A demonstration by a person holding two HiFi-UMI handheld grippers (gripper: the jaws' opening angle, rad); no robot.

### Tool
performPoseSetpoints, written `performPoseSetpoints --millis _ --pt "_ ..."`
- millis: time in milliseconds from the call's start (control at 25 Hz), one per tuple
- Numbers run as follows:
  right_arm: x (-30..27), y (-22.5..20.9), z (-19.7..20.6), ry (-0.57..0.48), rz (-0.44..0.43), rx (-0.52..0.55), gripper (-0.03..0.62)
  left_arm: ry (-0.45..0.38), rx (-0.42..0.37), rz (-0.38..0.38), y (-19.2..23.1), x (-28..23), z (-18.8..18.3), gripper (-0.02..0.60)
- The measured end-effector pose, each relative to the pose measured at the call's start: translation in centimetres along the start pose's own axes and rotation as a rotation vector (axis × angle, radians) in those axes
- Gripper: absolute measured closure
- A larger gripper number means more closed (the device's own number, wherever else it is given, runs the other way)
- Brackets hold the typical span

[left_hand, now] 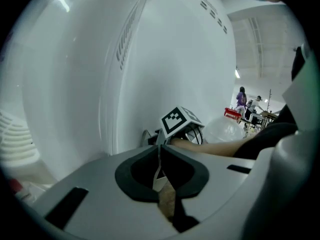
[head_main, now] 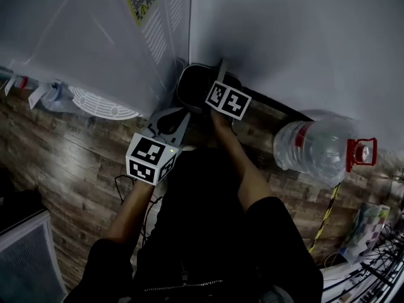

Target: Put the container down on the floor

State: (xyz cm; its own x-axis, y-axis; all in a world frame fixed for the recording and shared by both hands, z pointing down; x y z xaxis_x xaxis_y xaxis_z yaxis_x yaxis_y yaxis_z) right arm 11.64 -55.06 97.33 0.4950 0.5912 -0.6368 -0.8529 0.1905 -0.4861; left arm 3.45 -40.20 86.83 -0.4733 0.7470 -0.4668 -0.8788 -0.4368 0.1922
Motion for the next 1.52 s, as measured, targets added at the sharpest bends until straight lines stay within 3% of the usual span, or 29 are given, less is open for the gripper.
performPoseSetpoints --millis 120,280,480,800,1040,1240,1320,1440,1520 --pt "-0.4 0.8 0.8 0.034 -0.011 0.014 0.565 0.003 0.002 -0.001 0.3 0.5 0.4 0.555" --pt "-1.0 2.5 2.8 0.154 -0.119 0.076 0.563 0.000 0.003 -0.004 0.3 1.1 0.6 0.555" --pt "-0.7 3.7 2.8 0.130 -0.145 0.156 0.447 -0.007 -0.010 -0.015 0.5 1.9 0.6 0.555" --pt "0.3 4.2 3.6 0.134 -0.185 0.236 0.417 0.010 -0.048 -0.019 0.2 2.1 1.1 0.555" --pt "1.3 4.5 3.6 0.157 -0.260 0.212 0.407 0.003 -0.050 -0.015 -0.2 1.9 0.9 0.555" --pt "2.0 4.4 2.9 0.137 -0.263 0.195 0.407 0.003 -0.058 -0.018 -0.3 1.9 0.8 0.555" --pt "2.3 4.2 2.6 0.126 -0.259 0.191 0.447 -0.002 -0.061 -0.023 -0.3 1.8 0.6 0.555" --pt "3.0 3.4 1.8 0.072 -0.228 0.189 0.568 -0.010 -0.070 -0.029 -0.3 1.6 0.2 0.555" --pt "3.6 2.7 1.1 0.028 -0.198 0.191 0.583 -0.013 -0.073 -0.034 -0.3 1.4 0.0 0.555"
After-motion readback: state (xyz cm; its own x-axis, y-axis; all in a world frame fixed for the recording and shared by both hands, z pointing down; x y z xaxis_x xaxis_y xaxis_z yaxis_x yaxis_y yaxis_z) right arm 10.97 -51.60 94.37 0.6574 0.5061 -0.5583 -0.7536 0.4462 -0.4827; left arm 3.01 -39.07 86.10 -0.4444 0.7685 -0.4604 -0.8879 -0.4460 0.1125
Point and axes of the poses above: the fingertips, and each gripper's own axes: x backward along the fingers, y to its left, z out of its underside, the point moved 4 cm from there along x, backward along the fingers, and after that the axes turned 3 degrees about y, right-handed, at the moved point
